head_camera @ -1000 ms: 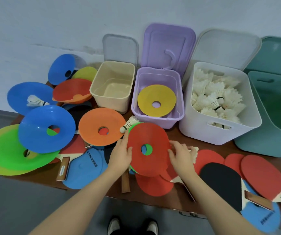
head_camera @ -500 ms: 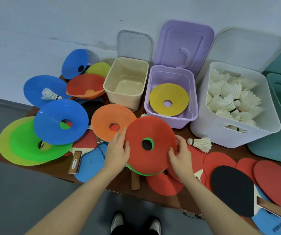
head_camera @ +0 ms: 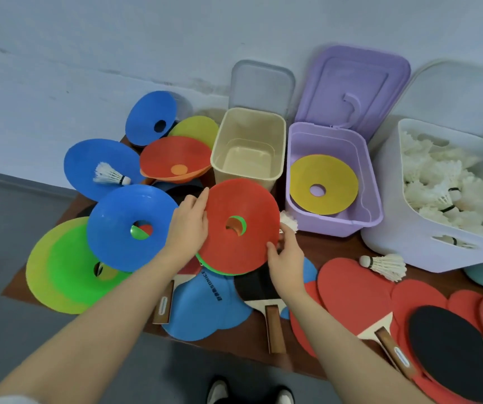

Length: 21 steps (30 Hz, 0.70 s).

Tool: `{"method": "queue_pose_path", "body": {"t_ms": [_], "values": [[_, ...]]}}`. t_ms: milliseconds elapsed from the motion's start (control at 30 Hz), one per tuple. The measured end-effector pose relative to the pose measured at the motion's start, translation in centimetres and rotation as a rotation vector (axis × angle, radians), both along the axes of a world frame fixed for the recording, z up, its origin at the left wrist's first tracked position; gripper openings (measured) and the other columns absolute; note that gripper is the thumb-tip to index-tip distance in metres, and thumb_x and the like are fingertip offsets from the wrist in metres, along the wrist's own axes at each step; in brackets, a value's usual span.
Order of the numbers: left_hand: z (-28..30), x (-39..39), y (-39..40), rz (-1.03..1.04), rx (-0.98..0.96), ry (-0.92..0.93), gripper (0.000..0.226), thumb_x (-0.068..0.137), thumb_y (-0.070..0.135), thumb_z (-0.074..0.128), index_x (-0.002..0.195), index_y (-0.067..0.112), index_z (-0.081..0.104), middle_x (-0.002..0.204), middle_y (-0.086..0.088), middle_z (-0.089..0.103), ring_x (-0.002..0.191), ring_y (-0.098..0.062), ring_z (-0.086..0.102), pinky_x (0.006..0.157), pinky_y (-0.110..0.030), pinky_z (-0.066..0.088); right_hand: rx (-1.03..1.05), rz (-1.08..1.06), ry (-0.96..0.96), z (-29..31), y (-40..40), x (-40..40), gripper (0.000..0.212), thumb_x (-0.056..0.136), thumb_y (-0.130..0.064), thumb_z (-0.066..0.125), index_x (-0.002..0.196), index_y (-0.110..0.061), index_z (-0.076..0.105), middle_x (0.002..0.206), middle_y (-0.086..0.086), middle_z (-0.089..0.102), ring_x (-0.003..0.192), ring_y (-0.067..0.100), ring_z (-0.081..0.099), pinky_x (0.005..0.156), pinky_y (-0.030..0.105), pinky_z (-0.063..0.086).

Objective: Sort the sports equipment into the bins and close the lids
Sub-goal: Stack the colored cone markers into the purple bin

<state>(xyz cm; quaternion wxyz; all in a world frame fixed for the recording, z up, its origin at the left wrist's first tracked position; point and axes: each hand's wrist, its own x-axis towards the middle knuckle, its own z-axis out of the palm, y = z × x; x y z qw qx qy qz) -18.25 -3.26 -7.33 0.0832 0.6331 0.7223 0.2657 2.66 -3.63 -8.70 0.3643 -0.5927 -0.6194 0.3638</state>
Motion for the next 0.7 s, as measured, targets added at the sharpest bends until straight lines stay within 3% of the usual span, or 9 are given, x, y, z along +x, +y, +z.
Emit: {"method": "queue_pose_path", "body": {"t_ms": [133,300,400,500,567,700], "values": [[-1.6,-1.0,1.8,-0.020,-0.267,0.327,0.055,0.092,0.026,0.047,0.141,0.007,0.031,0.128,-0.012,0.048,0.115,-0.032,0.042,0.096,-0.041,0.031,-0.030,-0.007,-0.094,-2.0,-0.2,-1.2,0.045,0.087,-0.009,0.055,0.130,-0.021,0.048,0.109,-0.007,0.059,0.096,0.014,0.059,0.083,0.035,0.050],[-3.1,-1.1,2.3,0.011,-0.310,0.369,0.060,0.094,0.031,0.042,0.145,0.008,0.019,0.124,-0.013,0.049,0.115,-0.031,0.043,0.098,-0.040,0.026,-0.079,-0.097,-0.175,-2.9,-0.6,-1.5,0.044,0.088,-0.022,0.058,0.131,-0.022,0.046,0.097,-0.010,0.057,0.081,0.011,0.059,0.079,0.041,0.050],[-3.2,-1.6,2.1,-0.040,-0.274,0.271,0.054,0.096,0.025,0.041,0.145,0.012,0.022,0.121,-0.012,0.044,0.102,-0.030,0.048,0.094,-0.038,0.028,-0.125,-0.118,-0.162,-2.8,-1.0,-1.9,0.048,0.091,-0.024,0.056,0.136,-0.022,0.040,0.084,-0.014,0.057,0.074,0.010,0.059,0.073,0.040,0.050],[-2.6,-1.8,1.7,-0.121,-0.198,-0.036,0.055,0.095,0.018,0.045,0.146,0.014,0.024,0.116,-0.010,0.041,0.085,-0.028,0.050,0.081,-0.037,0.043,-0.195,-0.159,-0.091,-2.7,-1.2,-2.3,0.052,0.091,-0.018,0.055,0.140,-0.019,0.036,0.084,-0.007,0.057,0.079,0.016,0.060,0.074,0.035,0.048],[-1.8,-1.6,1.3,-0.135,-0.140,-0.189,0.055,0.095,0.013,0.046,0.146,0.013,0.026,0.114,-0.008,0.040,0.086,-0.022,0.051,0.076,-0.035,0.046,-0.232,-0.209,-0.015,-2.7,-1.5,-2.3,0.052,0.091,-0.013,0.055,0.139,-0.019,0.036,0.085,-0.005,0.057,0.076,0.008,0.057,0.068,0.026,0.043],[-0.5,-1.2,0.0,-0.080,-0.086,-0.277,0.052,0.095,0.012,0.045,0.145,0.015,0.030,0.112,-0.004,0.041,0.089,-0.014,0.048,0.074,-0.022,0.040,-0.237,-0.259,0.079,-2.4,-2.2,-2.0,0.034,0.090,-0.010,0.056,0.123,-0.016,0.047,0.086,0.000,0.062,0.073,0.003,0.058,0.056,0.010,0.040]]}}
